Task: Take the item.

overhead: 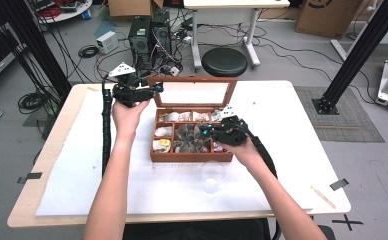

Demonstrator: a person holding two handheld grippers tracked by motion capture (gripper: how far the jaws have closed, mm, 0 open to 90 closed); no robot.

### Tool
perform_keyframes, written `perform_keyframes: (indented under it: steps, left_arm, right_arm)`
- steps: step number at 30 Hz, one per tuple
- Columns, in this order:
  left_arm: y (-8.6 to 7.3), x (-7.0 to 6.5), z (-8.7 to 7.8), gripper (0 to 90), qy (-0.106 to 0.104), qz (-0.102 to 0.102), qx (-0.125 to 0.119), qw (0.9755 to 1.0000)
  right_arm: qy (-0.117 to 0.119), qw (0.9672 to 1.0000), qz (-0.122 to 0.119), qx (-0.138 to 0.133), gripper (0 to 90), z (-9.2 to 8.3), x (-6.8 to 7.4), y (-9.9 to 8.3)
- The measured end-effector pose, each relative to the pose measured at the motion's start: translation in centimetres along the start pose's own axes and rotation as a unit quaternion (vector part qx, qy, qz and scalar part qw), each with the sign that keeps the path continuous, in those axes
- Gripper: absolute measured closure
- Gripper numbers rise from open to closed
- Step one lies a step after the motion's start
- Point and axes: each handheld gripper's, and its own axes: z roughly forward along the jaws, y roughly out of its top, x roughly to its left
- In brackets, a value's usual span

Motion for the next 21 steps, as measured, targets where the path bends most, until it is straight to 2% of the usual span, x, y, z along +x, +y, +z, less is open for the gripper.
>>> perform_keyframes:
  steps: [5, 15, 21]
  left_arm:
    - [0.0, 0.0, 0.0, 44.1, 0.001, 0.0, 0.001, 1.0]
    - [0.1, -0.1, 0.0, 44.2, 0.003, -0.001, 0.001, 1.0]
    - [0.1, -0.1, 0.0, 44.2, 0.003, -0.001, 0.001, 1.0]
  right_arm:
    - [0.012, 0.9999, -0.006, -0.01, 90.0, -1.5, 0.8, -0.3]
    - [0.032, 0.999, -0.02, -0.024, 90.0, -3.5, 2.2, -1.0]
    - [0.042, 0.9982, -0.025, -0.034, 90.0, -5.1, 3.0, -2.1]
